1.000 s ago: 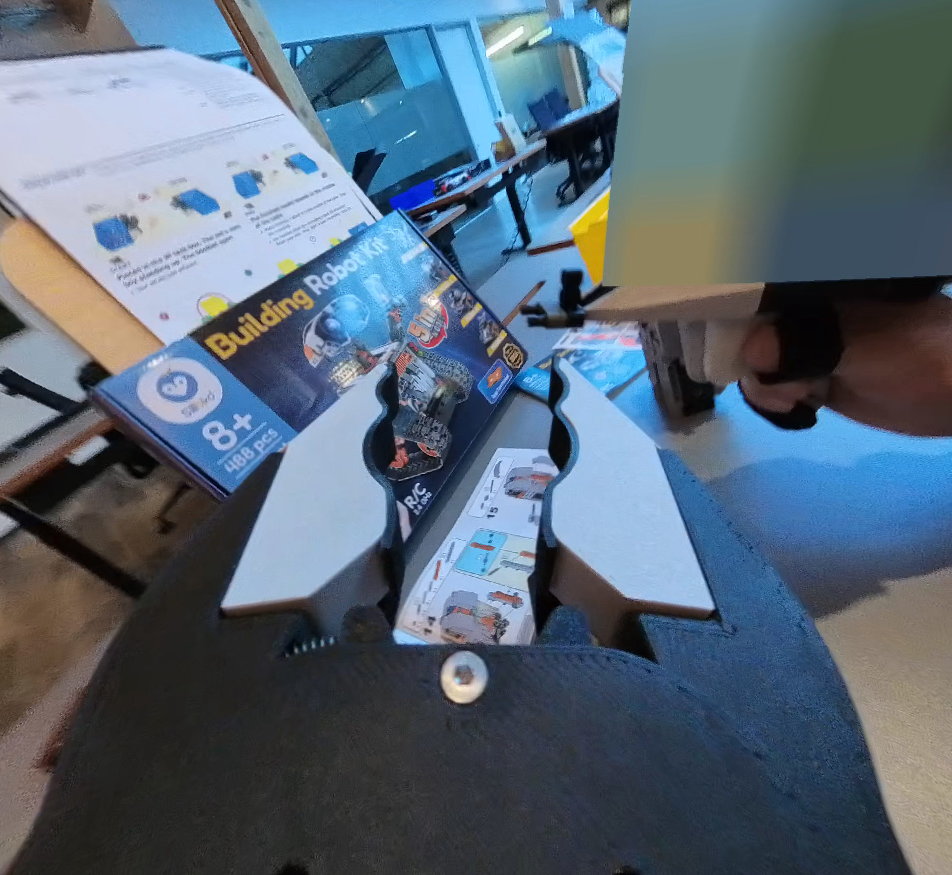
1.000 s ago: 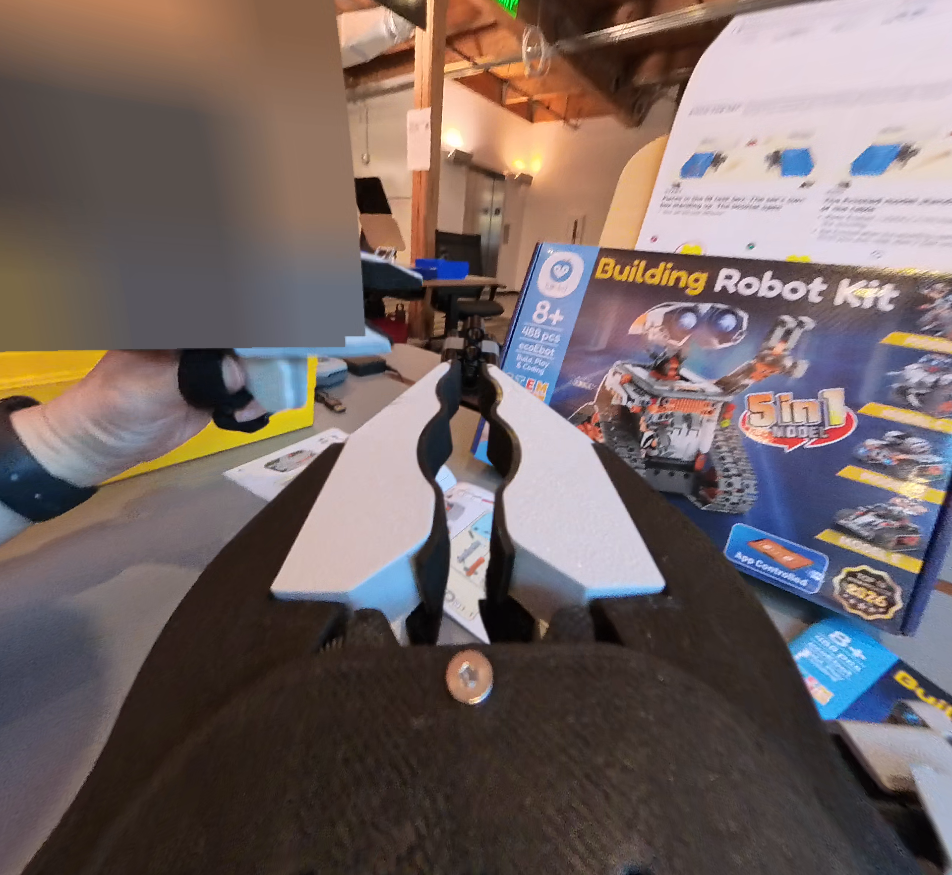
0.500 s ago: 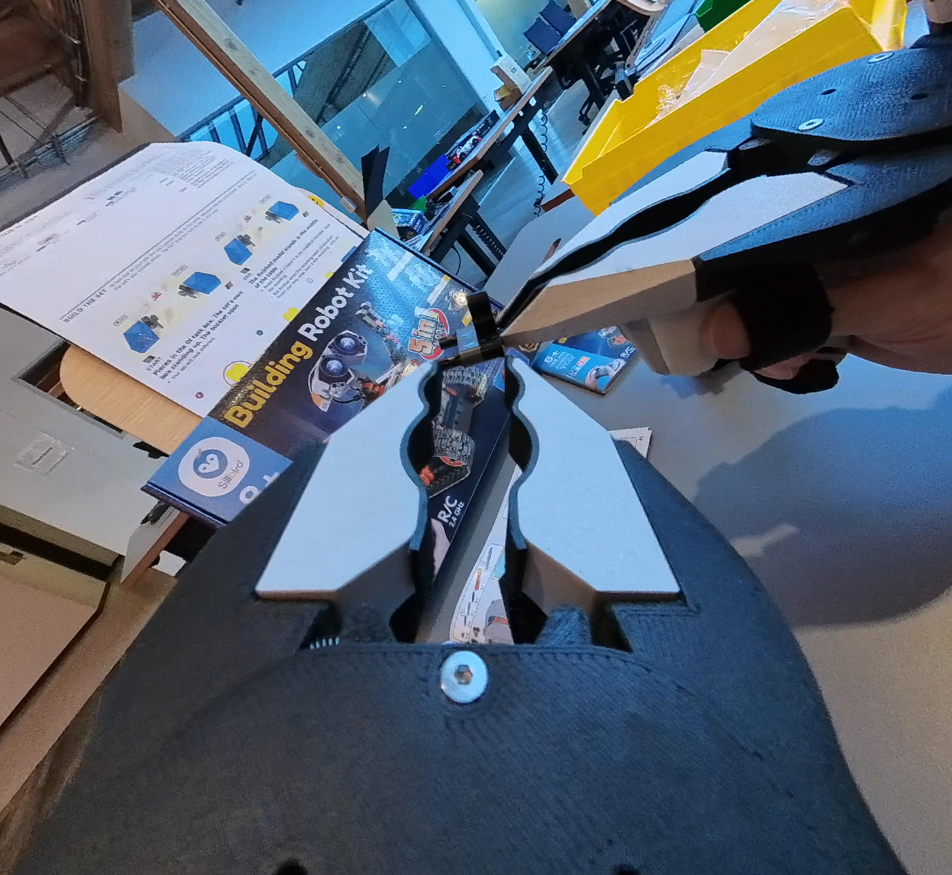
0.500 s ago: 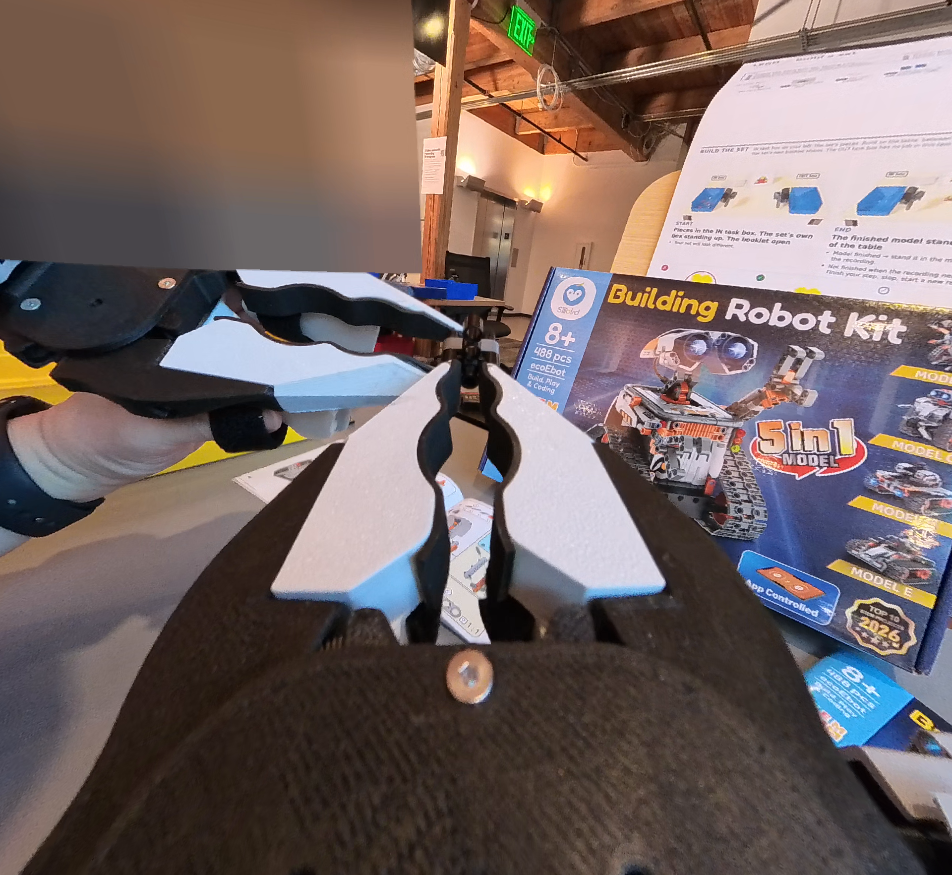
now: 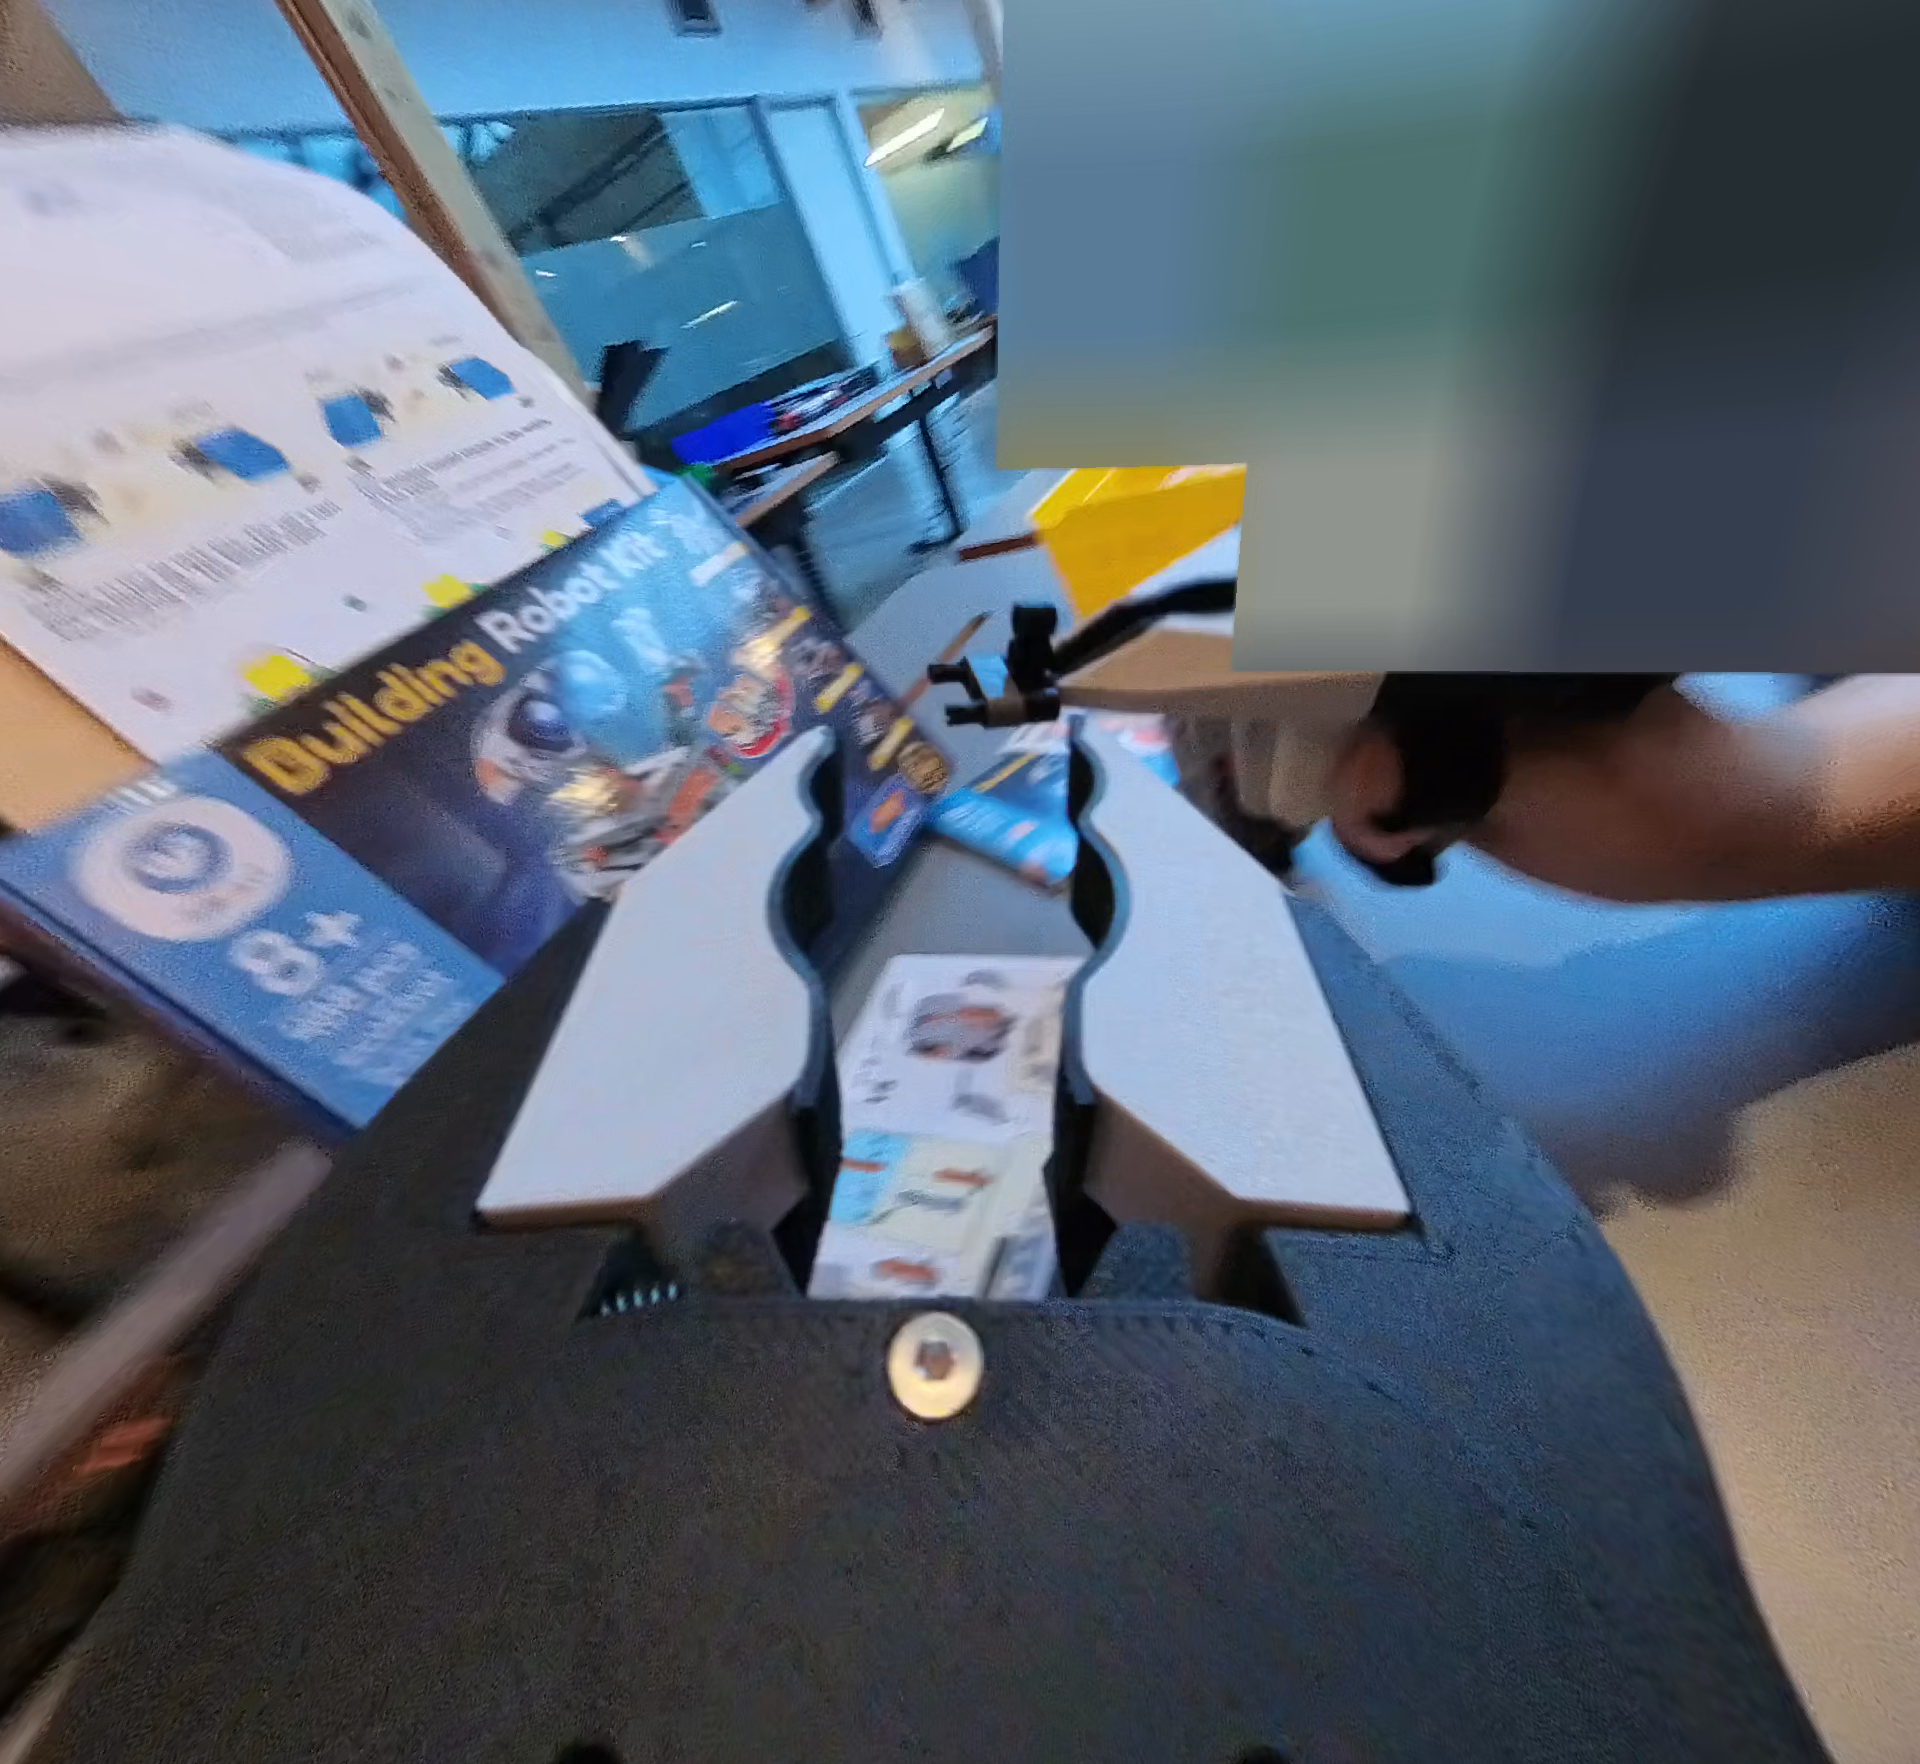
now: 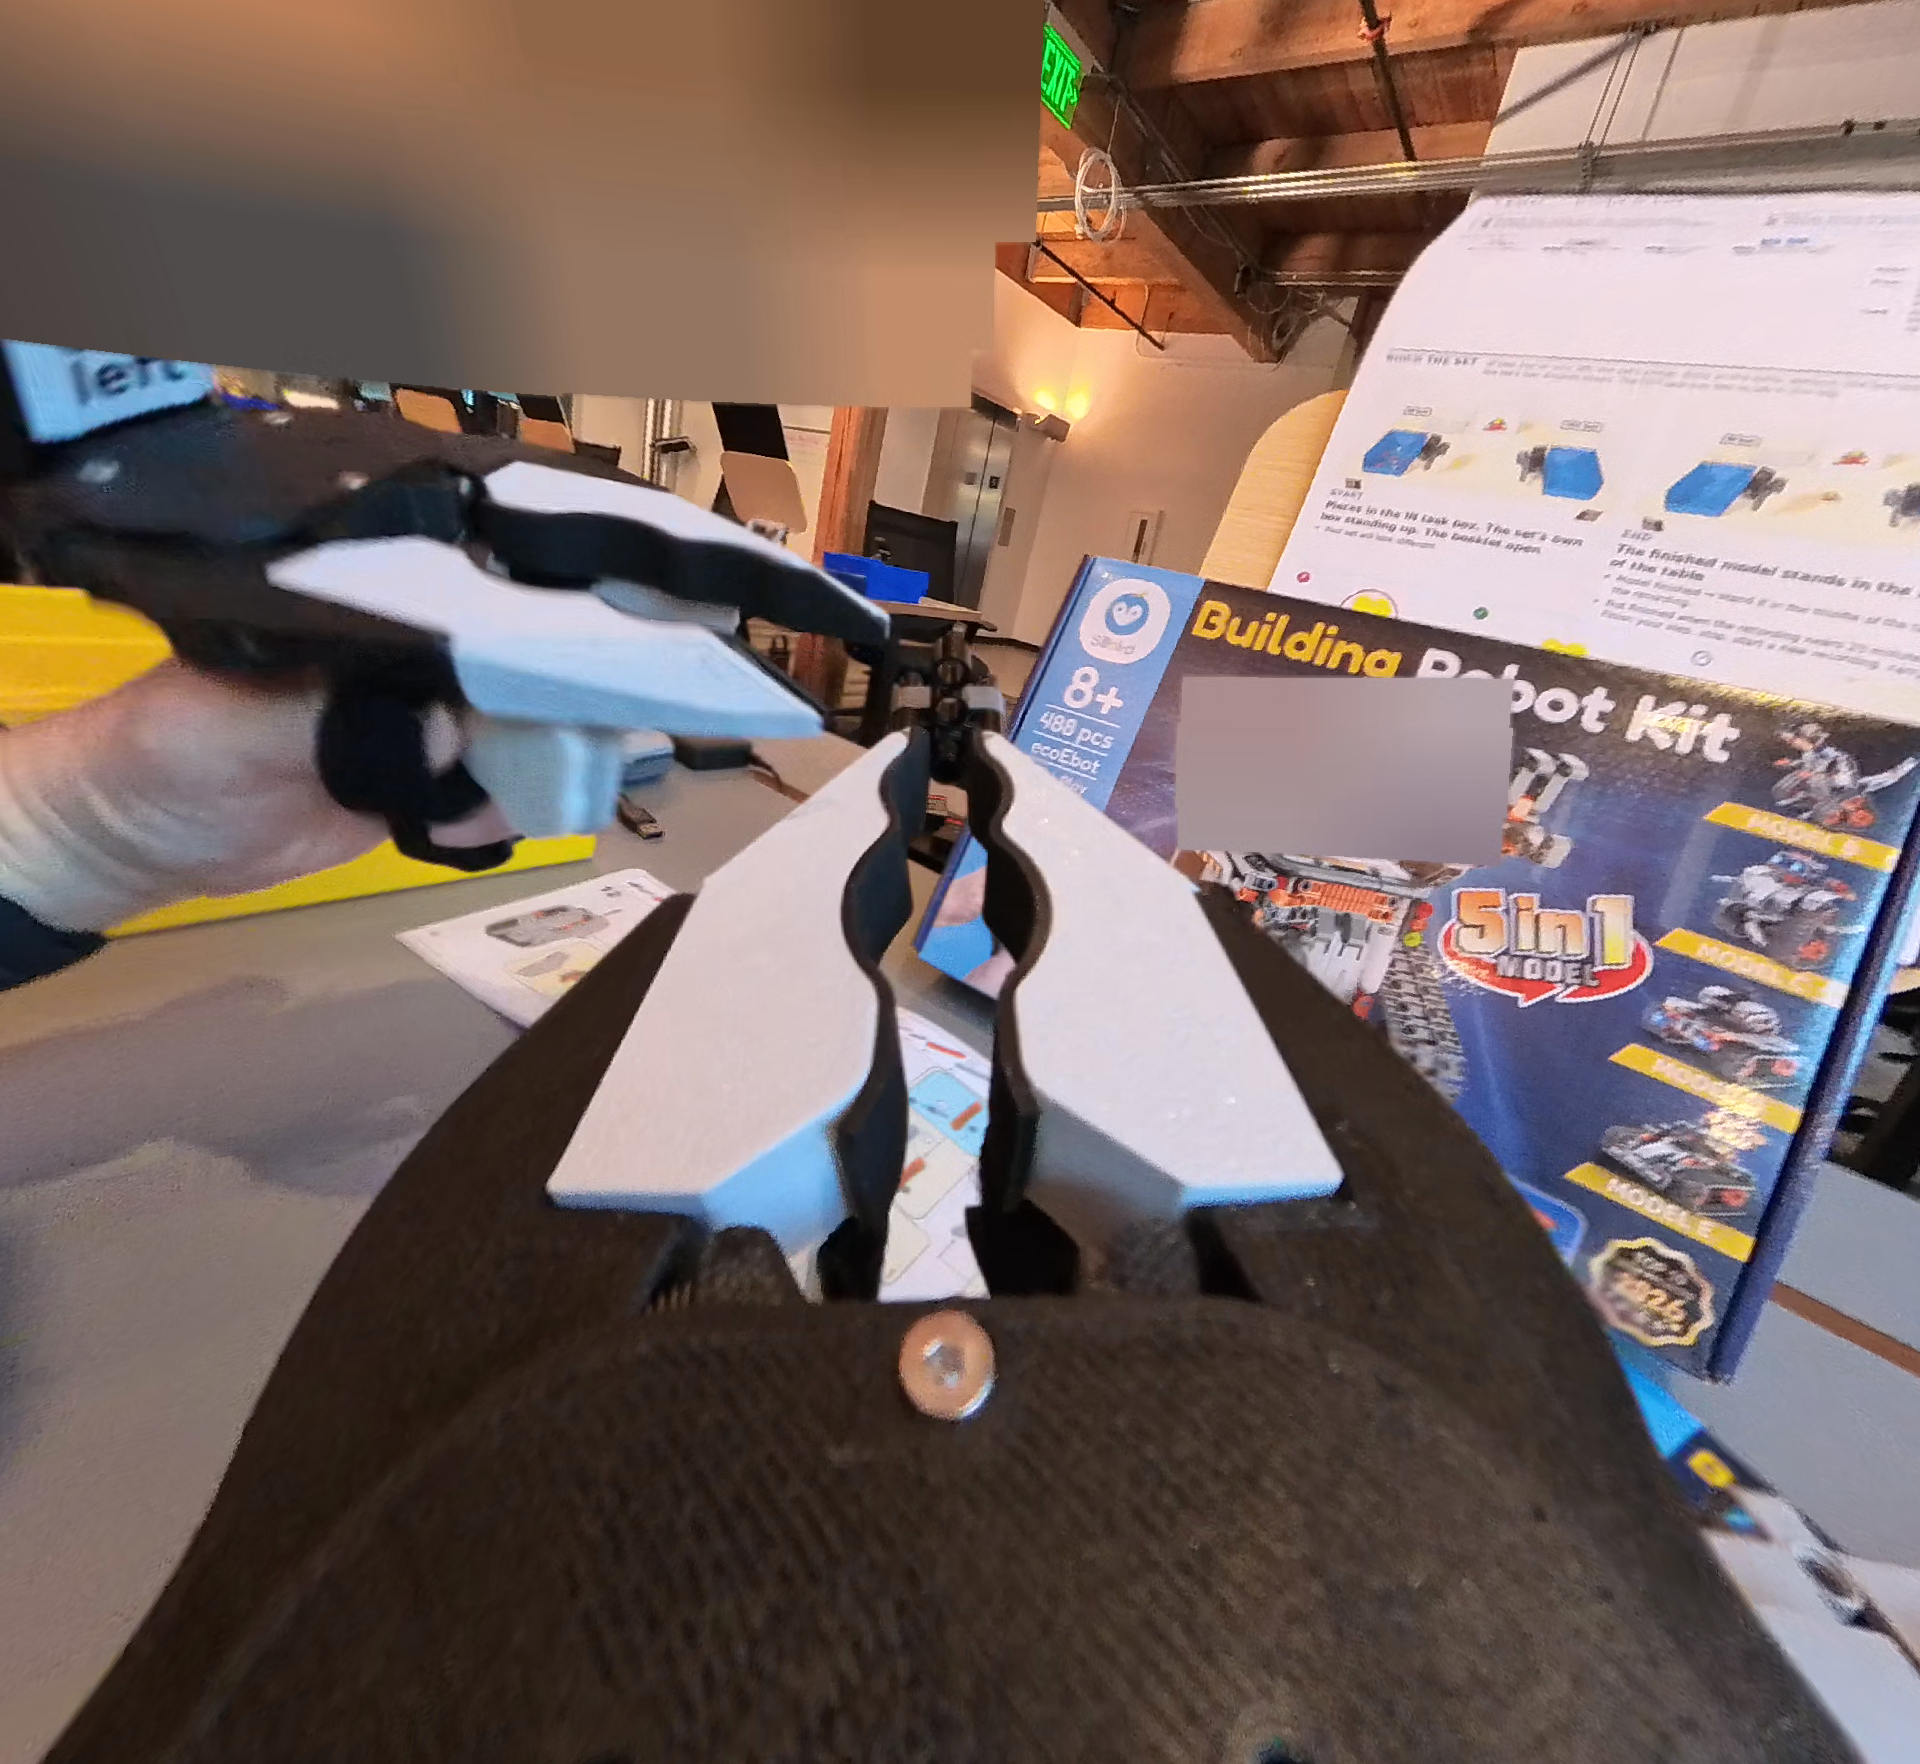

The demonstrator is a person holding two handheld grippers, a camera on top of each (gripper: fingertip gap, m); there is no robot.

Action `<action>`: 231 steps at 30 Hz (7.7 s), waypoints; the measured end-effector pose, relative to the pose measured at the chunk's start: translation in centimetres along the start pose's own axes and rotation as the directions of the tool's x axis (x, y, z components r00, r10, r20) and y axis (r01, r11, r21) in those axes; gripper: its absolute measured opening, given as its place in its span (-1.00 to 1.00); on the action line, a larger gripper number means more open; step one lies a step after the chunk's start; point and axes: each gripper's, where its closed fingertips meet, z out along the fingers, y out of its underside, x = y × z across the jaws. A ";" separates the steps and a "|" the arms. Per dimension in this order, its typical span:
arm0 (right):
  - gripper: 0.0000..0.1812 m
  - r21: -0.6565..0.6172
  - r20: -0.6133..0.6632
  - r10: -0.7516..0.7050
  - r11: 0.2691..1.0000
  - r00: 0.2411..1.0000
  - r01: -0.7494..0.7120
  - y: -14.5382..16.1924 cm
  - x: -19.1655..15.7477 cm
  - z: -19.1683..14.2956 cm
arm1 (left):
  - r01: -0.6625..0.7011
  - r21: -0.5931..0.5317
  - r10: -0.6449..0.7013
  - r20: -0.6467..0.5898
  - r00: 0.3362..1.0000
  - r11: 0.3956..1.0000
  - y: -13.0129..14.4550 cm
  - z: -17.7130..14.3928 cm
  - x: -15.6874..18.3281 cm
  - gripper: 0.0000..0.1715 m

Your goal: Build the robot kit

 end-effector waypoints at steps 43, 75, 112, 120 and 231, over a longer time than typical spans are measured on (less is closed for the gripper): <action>-0.96 -0.376 0.014 0.160 0.915 0.987 -0.144 7.6 -2.1 1.1 | 0.265 0.339 -0.423 0.589 0.689 0.903 2.1 -11.2 -15.2 -0.29; -0.96 -0.376 0.099 0.138 0.922 0.985 -0.091 7.7 -3.4 1.2 | 0.369 0.405 -0.546 0.560 0.623 0.836 3.3 -11.9 -16.2 -0.37; -0.95 -0.361 0.162 0.140 0.930 0.977 -0.073 7.7 -4.2 1.4 | 0.457 0.435 -0.631 0.528 0.568 0.776 4.6 -12.3 -16.7 -0.41; -0.96 -0.371 0.170 0.203 0.920 0.964 -0.129 7.7 -4.6 1.4 | 0.439 0.427 -0.612 0.560 0.559 0.791 4.6 -12.6 -16.9 -0.30; -0.96 -0.037 0.171 -0.099 0.994 0.980 0.106 0.0 -3.6 -0.1 | 0.649 0.267 -0.609 -0.223 0.761 0.713 1.3 -9.0 -8.8 -0.34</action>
